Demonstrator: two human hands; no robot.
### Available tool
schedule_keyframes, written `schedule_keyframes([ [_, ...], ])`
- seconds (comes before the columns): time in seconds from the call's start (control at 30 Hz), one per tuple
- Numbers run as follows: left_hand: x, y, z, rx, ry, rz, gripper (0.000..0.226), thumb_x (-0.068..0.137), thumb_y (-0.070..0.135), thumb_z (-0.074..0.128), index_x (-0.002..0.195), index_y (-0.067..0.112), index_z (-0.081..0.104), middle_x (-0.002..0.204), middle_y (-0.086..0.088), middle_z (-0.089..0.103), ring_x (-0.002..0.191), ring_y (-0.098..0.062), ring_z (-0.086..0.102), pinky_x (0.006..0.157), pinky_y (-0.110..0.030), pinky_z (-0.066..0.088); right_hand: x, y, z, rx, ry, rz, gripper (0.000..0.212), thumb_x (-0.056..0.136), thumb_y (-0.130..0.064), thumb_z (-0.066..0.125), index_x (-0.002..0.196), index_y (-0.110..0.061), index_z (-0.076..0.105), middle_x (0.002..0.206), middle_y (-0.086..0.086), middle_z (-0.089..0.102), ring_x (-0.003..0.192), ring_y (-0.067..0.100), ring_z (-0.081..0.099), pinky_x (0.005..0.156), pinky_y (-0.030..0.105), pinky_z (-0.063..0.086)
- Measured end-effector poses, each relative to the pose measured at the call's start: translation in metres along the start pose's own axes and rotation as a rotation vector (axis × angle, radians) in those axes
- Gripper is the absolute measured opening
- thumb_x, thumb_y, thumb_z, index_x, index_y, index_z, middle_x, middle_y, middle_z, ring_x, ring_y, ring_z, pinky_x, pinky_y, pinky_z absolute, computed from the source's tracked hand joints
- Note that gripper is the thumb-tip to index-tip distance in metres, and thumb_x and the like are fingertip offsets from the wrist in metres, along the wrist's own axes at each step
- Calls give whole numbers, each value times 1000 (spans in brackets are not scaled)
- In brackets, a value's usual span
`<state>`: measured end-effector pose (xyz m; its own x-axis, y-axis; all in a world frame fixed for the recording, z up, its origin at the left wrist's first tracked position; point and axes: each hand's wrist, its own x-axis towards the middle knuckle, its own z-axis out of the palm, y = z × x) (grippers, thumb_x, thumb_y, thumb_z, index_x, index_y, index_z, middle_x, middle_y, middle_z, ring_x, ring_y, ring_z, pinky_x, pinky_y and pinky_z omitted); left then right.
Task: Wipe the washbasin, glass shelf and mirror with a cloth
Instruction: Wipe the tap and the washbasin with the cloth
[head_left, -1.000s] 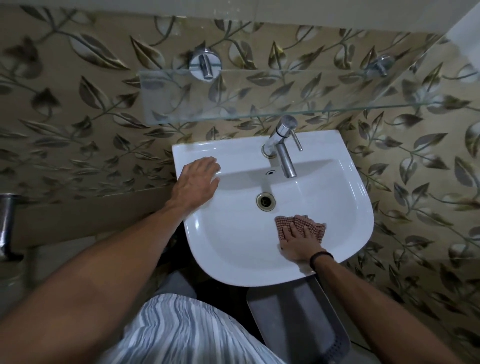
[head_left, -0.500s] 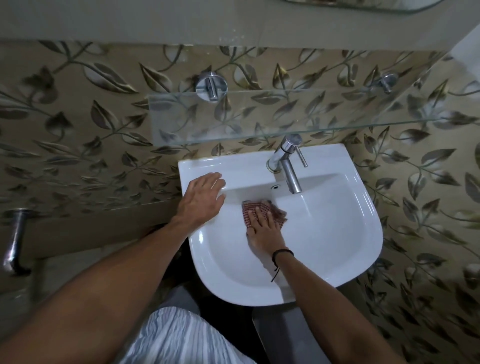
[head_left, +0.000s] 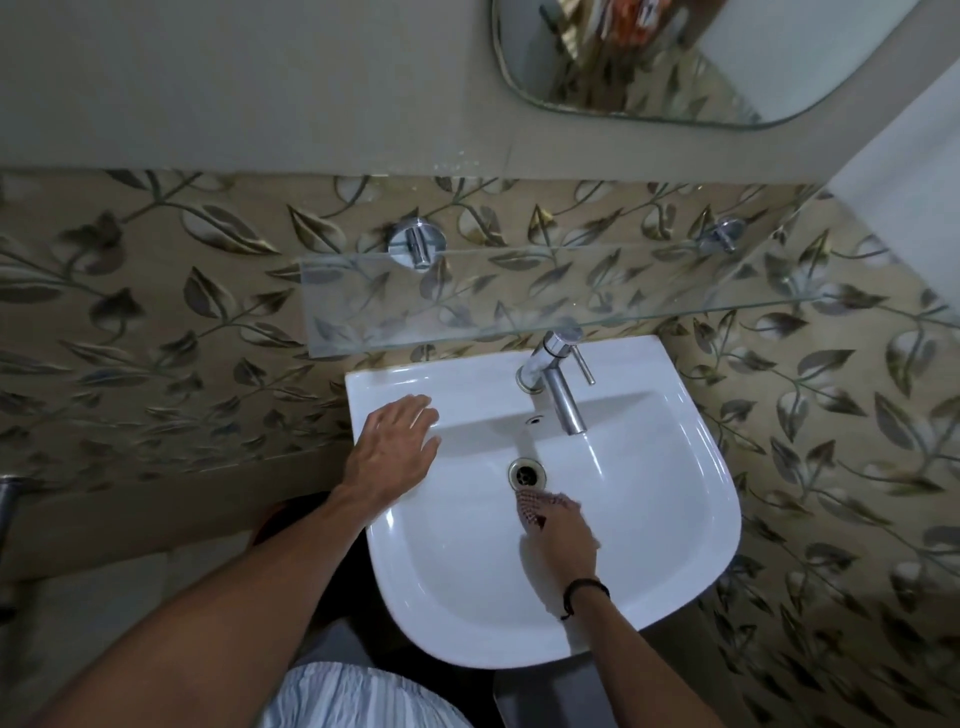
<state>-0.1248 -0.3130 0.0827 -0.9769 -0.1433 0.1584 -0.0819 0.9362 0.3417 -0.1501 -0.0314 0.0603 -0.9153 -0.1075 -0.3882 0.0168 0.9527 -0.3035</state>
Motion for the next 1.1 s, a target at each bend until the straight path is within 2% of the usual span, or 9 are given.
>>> schedule_keyframes([
  [0.1, 0, -1, 0, 6, 4, -1, 35, 96, 38, 50, 124, 22, 63, 143, 1, 55, 137, -20, 46, 109, -40, 39, -18, -19, -29, 413, 14, 171, 37, 89, -26, 60, 55, -19, 48, 55, -8, 50, 56, 19, 47, 57, 28, 34],
  [0.17, -1, -1, -1, -3, -7, 2, 38, 95, 41, 45, 124, 23, 63, 143, 2, 55, 137, -20, 46, 109, -40, 39, -29, -24, -41, 681, -19, 254, 36, 84, -14, 59, 56, -20, 36, 55, -2, 39, 56, 18, 34, 58, 30, 26],
  [0.33, -1, 0, -4, 0, -37, 8, 45, 95, 44, 35, 125, 24, 63, 144, 2, 55, 138, -20, 46, 110, -40, 40, -65, -42, -58, 1183, -141, 417, 14, 88, -6, 58, 77, -2, 67, 76, 22, 67, 56, 25, 63, 48, 27, 46],
  [0.47, -1, 1, -6, 12, -58, 4, 48, 96, 45, 33, 127, 23, 63, 144, 1, 55, 138, -19, 46, 110, -41, 42, -78, -45, -54, 1514, -281, 488, 31, 95, -21, 57, 105, 8, 65, 101, 35, 68, 81, 43, 69, 72, 48, 53],
  [0.57, -2, 0, -5, -12, -63, -2, 50, 96, 47, 30, 128, 24, 61, 146, 2, 53, 140, -18, 44, 111, -40, 40, -80, -48, -66, 1658, -280, 438, 46, 98, -30, 57, 119, 11, 64, 116, 35, 65, 101, 46, 67, 84, 49, 55],
  [0.67, -3, -2, -5, -46, -55, -1, 49, 96, 50, 31, 128, 26, 60, 147, 4, 52, 141, -17, 42, 112, -38, 36, -87, -51, -94, 1623, -125, 261, 36, 91, -19, 68, 114, 8, 63, 113, 35, 66, 98, 45, 68, 80, 48, 56],
  [0.8, -6, -5, -5, -128, -78, 19, 43, 98, 50, 39, 133, 31, 53, 151, 8, 44, 146, -14, 32, 117, -34, 28, -97, -64, -143, 1323, 311, 90, 14, 86, -5, 73, 98, -7, 65, 100, 28, 71, 77, 30, 68, 67, 37, 54],
  [0.93, -6, -2, -13, -205, -93, 75, 40, 97, 45, 50, 136, 34, 49, 153, 10, 40, 148, -12, 27, 118, -31, 21, -100, -87, -201, 1034, 711, -132, 23, 89, -6, 71, 92, -26, 60, 102, 7, 67, 92, 27, 66, 78, 37, 57],
  [1.1, 9, 37, -49, -208, -9, 355, 31, 95, 35, 54, 125, 31, 55, 141, 7, 52, 135, -17, 45, 107, -38, 41, -57, -115, -253, 535, 955, -435, 18, 90, -5, 63, 97, -18, 53, 117, 2, 56, 109, 25, 51, 89, 35, 41],
])
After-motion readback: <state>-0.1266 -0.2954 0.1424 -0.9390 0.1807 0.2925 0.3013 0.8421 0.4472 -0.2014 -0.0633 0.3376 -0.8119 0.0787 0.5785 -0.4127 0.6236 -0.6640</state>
